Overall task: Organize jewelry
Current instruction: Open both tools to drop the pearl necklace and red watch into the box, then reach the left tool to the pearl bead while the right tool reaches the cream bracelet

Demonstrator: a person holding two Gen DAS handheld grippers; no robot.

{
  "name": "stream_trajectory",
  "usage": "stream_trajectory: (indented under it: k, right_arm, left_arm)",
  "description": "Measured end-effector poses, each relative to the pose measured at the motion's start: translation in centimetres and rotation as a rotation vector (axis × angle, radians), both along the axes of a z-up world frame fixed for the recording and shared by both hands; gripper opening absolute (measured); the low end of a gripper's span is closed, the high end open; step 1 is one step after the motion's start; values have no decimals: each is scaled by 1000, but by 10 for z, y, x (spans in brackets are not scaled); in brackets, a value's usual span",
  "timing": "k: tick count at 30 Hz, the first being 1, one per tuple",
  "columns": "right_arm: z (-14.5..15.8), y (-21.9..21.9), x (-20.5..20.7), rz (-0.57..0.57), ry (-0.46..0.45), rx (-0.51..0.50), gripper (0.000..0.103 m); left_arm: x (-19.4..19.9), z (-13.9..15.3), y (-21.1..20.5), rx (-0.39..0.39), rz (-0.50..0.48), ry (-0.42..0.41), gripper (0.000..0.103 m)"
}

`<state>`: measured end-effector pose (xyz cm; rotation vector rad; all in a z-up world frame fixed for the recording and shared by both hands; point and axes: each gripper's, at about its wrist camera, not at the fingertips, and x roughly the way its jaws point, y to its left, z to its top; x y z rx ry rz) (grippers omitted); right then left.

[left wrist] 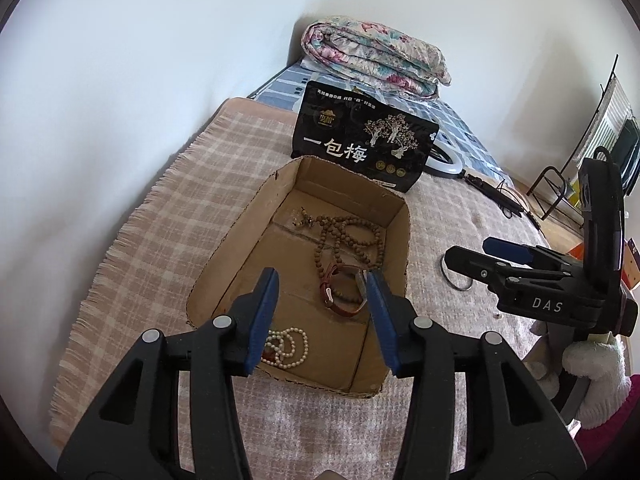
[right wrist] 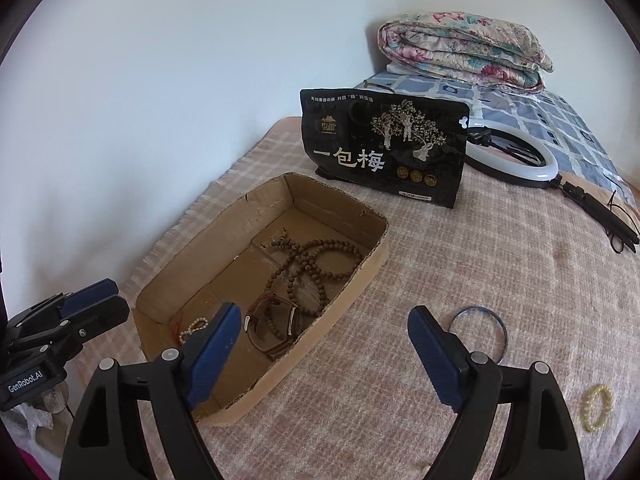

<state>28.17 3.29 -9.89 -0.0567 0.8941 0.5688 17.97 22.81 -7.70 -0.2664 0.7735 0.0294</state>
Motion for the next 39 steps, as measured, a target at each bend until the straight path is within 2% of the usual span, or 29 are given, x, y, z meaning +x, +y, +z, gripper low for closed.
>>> stream_trajectory:
  k: [3,6,9,23,39]
  right_arm:
    - [2,-10,-3,-20,-15,-16,91]
    - [5,-22,-6,-52,-32,-31,98]
    - [9,-36,-9,-85,-52,-48,103]
    - [15,-109,-15,-222,-58,-73,103]
    - [18,-213,-31,-414,-54,-73,103]
  left_arm:
    - [-2,4,-6,6,-6,-22,61]
    - [-3,7,-13,18,-12,-34,64]
    - [-3,10,-20,32,-14,-38,81]
    - [2,10,-76,106,-96,-30,82]
    - [11,1,-132,108,-192,-21,82]
